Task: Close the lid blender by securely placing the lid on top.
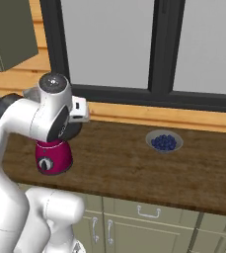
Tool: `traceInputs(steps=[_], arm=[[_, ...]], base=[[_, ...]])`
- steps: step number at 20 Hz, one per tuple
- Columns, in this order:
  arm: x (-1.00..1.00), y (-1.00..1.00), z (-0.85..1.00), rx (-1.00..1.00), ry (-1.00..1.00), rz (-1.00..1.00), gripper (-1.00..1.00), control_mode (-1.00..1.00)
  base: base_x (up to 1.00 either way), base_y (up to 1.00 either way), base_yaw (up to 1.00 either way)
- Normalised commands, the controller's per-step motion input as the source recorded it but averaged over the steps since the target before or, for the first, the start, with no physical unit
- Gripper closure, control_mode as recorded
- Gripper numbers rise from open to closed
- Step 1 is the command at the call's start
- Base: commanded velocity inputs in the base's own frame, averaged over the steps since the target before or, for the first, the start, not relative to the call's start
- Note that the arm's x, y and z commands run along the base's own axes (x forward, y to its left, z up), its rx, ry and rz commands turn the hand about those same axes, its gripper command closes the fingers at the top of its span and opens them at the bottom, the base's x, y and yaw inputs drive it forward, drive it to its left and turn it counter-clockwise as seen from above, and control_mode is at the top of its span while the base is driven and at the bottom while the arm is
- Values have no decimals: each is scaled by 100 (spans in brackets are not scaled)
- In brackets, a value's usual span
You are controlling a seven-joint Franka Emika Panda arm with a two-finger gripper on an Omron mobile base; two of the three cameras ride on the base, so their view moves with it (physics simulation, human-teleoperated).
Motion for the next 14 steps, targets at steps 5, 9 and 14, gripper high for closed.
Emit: traceInputs(steps=[5,9,14], arm=[[0,18,56,0,0,0,100,-100],[0,32,31,0,0,0,100,-100],[1,45,16,0,0,0,100,-100]], base=[[0,0,0],[0,0,0],[0,0,0]])
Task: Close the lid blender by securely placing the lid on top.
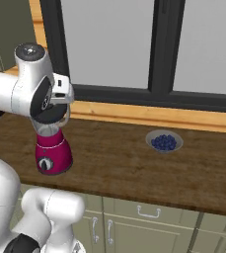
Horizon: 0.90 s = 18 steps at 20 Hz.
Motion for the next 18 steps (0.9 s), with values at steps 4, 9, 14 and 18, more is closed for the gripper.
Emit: traceInputs(steps=[4,9,14,18], arm=[[2,41,6,0,0,0,100,-100],[8,9,5,0,0,0,100,-100],[12,0,2,0,-4,4,100,-100],[12,11,2,-2,-4,6,100,-100]], base=[[0,0,0],[0,0,0],[0,0,0],[0,0,0]])
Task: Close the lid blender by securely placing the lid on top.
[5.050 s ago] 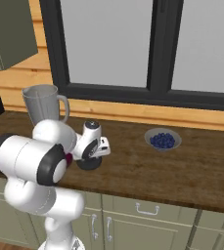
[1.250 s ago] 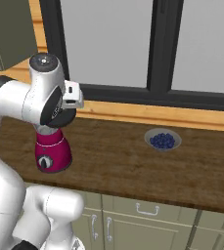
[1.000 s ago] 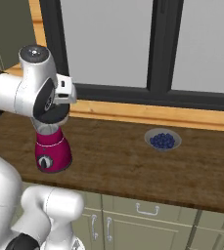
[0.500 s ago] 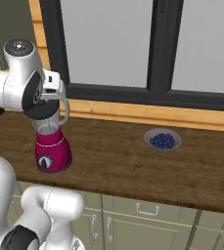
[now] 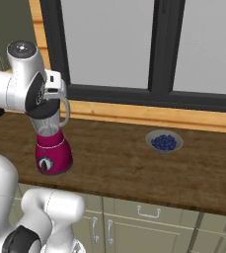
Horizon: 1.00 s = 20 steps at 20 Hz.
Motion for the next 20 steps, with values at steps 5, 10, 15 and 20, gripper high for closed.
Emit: traceInputs(steps=[5,10,15,20], arm=[[18,27,6,-6,-2,4,100,-100],[17,25,18,-9,0,0,100,-100],[23,23,18,-8,0,0,100,-100],[29,18,3,-5,0,0,100,-100]], base=[[0,0,0],[0,0,0],[0,0,0],[0,0,0]])
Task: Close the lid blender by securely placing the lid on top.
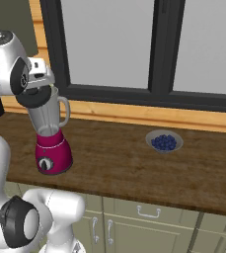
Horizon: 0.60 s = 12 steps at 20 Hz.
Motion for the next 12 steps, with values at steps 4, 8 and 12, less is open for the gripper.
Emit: traceInputs(steps=[4,8,12], arm=[[36,4,0,-1,1,0,100,-100],[34,2,0,-1,3,0,100,-100],[33,21,0,-4,2,0,100,-100]], base=[[0,0,0],[0,0,0],[0,0,0]])
